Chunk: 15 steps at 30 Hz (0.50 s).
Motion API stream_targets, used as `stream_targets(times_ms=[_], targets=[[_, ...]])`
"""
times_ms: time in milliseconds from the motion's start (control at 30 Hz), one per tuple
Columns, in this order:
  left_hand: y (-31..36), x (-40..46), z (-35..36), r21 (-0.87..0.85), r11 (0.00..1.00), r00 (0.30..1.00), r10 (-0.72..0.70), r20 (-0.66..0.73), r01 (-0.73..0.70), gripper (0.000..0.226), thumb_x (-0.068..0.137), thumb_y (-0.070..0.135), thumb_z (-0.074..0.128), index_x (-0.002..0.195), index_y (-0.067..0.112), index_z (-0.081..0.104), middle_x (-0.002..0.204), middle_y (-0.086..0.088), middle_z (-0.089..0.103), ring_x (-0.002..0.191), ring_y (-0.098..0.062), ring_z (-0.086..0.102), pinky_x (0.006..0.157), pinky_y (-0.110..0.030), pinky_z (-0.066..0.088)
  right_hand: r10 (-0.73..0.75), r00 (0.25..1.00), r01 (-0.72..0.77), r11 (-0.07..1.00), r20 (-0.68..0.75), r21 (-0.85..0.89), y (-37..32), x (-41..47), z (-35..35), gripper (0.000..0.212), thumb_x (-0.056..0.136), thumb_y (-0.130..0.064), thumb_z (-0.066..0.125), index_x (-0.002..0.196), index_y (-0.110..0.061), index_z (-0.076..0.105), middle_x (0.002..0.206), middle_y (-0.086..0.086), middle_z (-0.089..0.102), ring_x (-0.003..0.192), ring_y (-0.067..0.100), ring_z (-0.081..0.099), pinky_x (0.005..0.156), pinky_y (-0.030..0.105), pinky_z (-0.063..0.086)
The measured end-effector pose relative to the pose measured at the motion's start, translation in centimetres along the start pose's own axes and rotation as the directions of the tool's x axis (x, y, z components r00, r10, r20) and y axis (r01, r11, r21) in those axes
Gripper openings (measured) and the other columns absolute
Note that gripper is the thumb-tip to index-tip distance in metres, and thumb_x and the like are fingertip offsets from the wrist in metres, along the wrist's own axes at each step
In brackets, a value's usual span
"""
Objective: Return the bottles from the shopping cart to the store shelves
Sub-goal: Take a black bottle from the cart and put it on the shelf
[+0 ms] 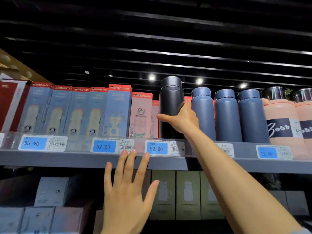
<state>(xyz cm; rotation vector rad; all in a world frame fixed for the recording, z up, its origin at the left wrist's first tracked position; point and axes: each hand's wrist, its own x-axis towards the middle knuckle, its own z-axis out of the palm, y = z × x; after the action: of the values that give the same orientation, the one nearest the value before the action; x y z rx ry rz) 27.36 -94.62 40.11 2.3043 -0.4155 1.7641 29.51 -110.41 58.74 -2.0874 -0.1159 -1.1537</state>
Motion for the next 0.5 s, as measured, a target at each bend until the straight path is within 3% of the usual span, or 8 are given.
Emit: stream_targets(times_ms=[200, 500], targets=[[-0.4, 0.1, -0.1, -0.012, 1.000, 1.000, 0.013, -0.013, -0.014, 0.059, 0.098, 0.057, 0.016, 0.143, 0.025, 0.039, 0.143, -0.008, 0.045, 0.137, -0.027, 0.033, 0.114, -0.048, 0.011, 0.111, 0.993, -0.108, 0.992, 0.034, -0.065, -0.1, 1.4, 2.1, 0.097, 0.066, -0.057, 0.079, 0.133, -0.010, 0.028, 0.134, 0.013, 0.050, 0.118, 0.034, 0.053, 0.088, 0.042, 0.046], [-0.8, 0.1, -1.0, -0.004, 0.999, 0.999, 0.037, 0.028, -0.037, 0.058, 0.099, 0.054, 0.015, 0.143, 0.026, 0.041, 0.143, -0.008, 0.048, 0.137, -0.024, 0.034, 0.111, -0.049, 0.018, 0.168, 0.986, -0.165, 0.976, 0.003, -0.144, -0.2, 1.8, 2.4, 0.103, 0.068, -0.055, 0.079, 0.138, -0.006, 0.021, 0.137, 0.016, 0.048, 0.119, 0.035, 0.052, 0.078, 0.039, 0.043]])
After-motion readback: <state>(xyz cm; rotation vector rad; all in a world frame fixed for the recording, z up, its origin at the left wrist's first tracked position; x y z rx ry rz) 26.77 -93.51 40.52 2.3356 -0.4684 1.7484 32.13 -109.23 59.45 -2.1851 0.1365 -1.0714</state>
